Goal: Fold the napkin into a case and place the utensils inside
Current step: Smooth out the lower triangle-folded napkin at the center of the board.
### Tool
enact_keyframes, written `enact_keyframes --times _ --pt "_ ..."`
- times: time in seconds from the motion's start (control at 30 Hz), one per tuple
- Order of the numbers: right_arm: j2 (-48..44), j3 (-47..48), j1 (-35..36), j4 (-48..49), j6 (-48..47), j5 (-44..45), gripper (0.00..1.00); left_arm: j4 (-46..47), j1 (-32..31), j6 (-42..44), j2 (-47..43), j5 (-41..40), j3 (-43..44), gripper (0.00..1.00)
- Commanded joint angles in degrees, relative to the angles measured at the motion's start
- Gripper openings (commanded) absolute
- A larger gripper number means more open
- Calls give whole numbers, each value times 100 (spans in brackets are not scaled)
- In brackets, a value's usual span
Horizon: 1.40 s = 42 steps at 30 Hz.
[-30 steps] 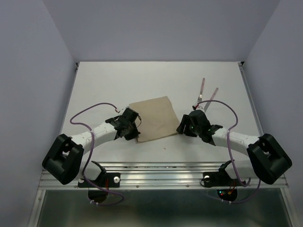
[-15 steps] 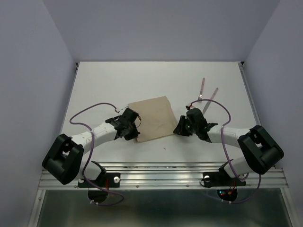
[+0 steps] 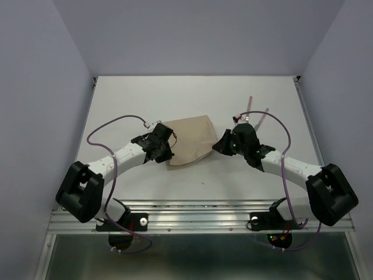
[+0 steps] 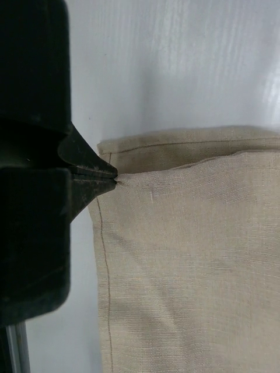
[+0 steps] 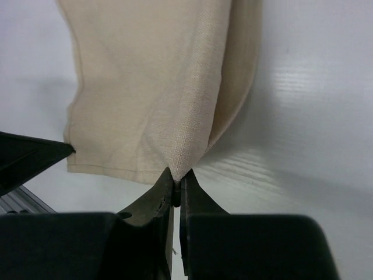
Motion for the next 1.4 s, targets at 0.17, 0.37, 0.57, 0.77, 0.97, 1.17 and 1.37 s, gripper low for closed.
enact_keyframes --times 0.17,0.37,0.57,0.77,0.97,1.17,1.37 --pt "-331 -321 -55 50 -33 15 1 176 68 150 -234 191 -241 0" --pt "-383 -885 -55 -220 -33 260 40 608 68 44 3 465 -761 8" --pt "-1060 -622 -55 -1083 -454 892 66 64 103 176 -101 -37 -182 87" --pt "-1157 -200 -55 -1233 -438 868 52 -140 191 132 -602 -318 196 81" --pt "-490 152 -55 -689 -411 217 29 -60 340 395 -174 -441 574 75" --pt "283 818 -264 -758 -666 604 34 168 990 659 188 -170 856 77" --pt "1494 1907 -748 -741 -894 77 49 248 1412 958 715 42 1400 73"
